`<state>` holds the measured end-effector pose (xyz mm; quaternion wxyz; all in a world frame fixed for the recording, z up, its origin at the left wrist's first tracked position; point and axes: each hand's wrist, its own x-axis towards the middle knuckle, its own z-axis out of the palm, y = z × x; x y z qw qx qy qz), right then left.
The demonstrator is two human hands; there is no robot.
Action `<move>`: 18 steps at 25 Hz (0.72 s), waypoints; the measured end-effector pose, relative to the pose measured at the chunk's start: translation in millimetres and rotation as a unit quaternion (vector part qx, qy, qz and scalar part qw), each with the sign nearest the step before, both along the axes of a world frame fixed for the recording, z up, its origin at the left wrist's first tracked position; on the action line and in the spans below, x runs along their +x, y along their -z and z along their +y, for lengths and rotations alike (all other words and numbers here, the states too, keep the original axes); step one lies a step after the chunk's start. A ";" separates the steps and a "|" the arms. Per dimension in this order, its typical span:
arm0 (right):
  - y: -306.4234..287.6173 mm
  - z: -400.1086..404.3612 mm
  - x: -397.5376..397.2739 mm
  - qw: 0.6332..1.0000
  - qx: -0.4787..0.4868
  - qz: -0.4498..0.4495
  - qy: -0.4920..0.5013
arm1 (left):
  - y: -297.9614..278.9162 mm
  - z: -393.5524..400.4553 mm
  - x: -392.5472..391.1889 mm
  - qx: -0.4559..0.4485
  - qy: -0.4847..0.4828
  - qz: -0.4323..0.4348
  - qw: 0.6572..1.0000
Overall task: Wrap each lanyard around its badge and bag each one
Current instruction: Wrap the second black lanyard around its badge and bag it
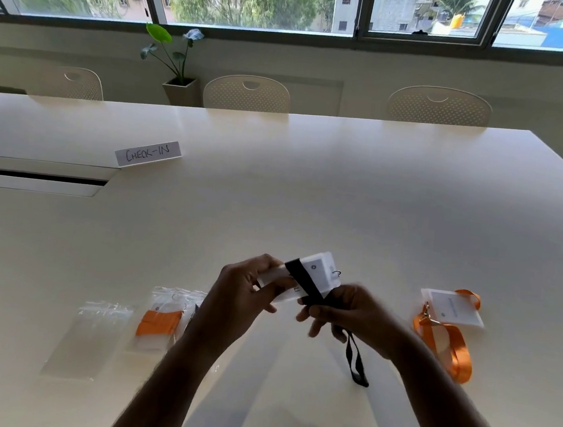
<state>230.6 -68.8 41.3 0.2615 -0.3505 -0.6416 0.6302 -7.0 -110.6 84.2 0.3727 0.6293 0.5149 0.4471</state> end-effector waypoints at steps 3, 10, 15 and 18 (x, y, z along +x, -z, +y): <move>3.9 -4.5 -4.2 1.000 -0.002 -0.004 0.026 | 5.9 4.1 -4.0 0.000 -0.047 0.000 0.999; 0.2 -7.2 -0.2 0.999 0.015 -0.037 0.017 | 10.8 7.7 -4.7 0.023 -0.084 0.008 0.996; 2.9 -13.2 1.2 0.999 0.016 -0.051 0.011 | 14.8 17.5 -17.1 0.051 -0.133 0.050 0.989; -2.3 -19.0 0.8 0.999 -0.005 -0.039 -0.014 | 18.4 22.4 -24.9 0.111 -0.134 0.145 0.974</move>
